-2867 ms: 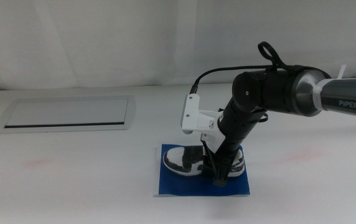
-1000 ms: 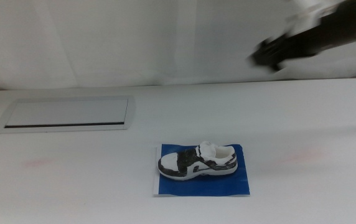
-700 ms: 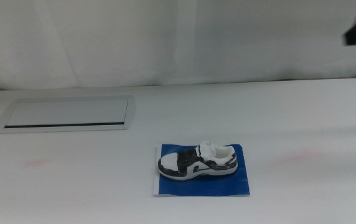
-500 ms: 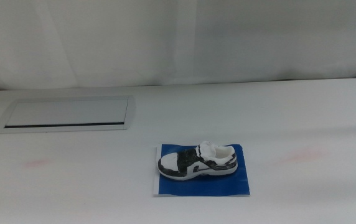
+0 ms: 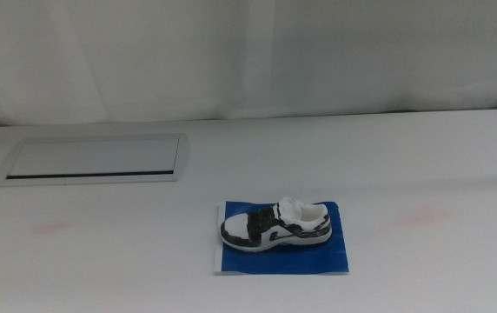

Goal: Use one arm to grab the shoe from the table and place it on the mat.

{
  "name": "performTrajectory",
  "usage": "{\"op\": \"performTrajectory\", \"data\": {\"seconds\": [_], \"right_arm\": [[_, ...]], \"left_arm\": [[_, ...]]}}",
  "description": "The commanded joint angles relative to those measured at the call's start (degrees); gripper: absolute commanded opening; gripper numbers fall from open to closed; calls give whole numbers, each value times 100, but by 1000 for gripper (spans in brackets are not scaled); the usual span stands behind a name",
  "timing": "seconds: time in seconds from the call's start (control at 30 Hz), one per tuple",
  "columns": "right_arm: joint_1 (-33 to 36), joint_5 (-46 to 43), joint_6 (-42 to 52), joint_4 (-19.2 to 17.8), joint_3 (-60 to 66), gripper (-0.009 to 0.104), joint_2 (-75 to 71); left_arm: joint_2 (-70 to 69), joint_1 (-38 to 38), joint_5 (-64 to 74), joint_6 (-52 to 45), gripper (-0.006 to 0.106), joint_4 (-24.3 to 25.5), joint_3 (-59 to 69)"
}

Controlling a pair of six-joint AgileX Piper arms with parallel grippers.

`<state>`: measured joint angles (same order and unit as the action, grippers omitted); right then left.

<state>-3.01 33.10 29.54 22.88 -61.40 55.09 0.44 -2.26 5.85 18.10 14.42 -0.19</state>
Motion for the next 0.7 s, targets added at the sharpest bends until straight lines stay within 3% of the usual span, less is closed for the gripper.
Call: {"op": "performTrajectory", "data": {"seconds": [0.0,0.17,0.27,0.37,0.53,0.67], "right_arm": [[149,155,-408,-367,199,-3,-531],[623,928,-2002,-1961,592,-3,-1417],[1121,1118,-2692,-2673,866,-3,-1923],[1569,1004,-2954,-3036,1268,-3,-2389],[1859,252,-3135,-3063,2325,-3,-2984],[1846,-968,-3432,-3088,3788,-3,-3074]], "left_arm": [[-228,-23,-15,37,-3,-14,228],[-228,-23,-15,37,-3,-14,228],[-228,-23,-15,37,-3,-14,228],[-228,-23,-15,37,-3,-14,228],[-228,-23,-15,37,-3,-14,228],[-228,-23,-15,37,-3,-14,228]]}}
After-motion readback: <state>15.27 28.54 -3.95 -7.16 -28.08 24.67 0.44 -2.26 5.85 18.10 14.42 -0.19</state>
